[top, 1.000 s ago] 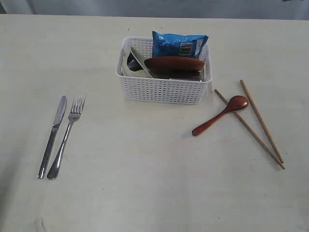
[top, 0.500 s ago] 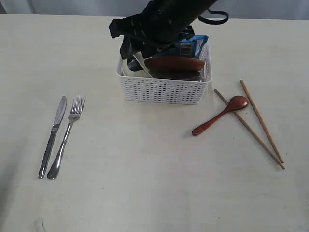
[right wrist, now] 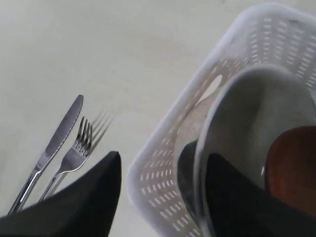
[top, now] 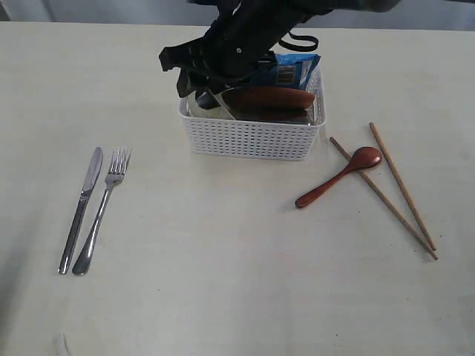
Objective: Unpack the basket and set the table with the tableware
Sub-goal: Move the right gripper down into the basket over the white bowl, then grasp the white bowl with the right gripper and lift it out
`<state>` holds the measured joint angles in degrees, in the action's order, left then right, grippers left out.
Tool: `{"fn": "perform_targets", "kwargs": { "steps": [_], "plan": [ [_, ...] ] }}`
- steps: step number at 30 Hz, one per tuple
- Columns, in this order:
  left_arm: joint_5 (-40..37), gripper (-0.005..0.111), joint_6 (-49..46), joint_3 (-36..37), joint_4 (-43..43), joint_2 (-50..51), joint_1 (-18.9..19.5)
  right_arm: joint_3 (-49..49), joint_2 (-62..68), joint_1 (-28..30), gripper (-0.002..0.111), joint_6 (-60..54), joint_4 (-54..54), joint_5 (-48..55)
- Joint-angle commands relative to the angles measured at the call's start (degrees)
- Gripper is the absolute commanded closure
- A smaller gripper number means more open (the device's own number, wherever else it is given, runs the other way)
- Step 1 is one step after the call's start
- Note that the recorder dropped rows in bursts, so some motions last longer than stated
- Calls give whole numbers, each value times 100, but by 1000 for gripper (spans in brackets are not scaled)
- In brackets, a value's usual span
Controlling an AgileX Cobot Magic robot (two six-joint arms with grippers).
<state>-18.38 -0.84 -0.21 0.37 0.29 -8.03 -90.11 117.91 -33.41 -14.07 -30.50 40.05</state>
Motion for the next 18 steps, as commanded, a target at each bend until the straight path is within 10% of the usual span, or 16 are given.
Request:
{"fn": "perform_targets", "kwargs": {
  "steps": [1, 9, 18],
  "plan": [
    [-1, 107, 24, 21, -37, -29, 17, -46, 151, -7, 58, -76, 19, -53],
    [-1, 107, 24, 21, -37, -29, 17, -46, 156, -7, 109, -124, 19, -55],
    [-1, 107, 24, 21, -37, -29, 17, -46, 108, -7, 109, -185, -158, -55]
  ]
}}
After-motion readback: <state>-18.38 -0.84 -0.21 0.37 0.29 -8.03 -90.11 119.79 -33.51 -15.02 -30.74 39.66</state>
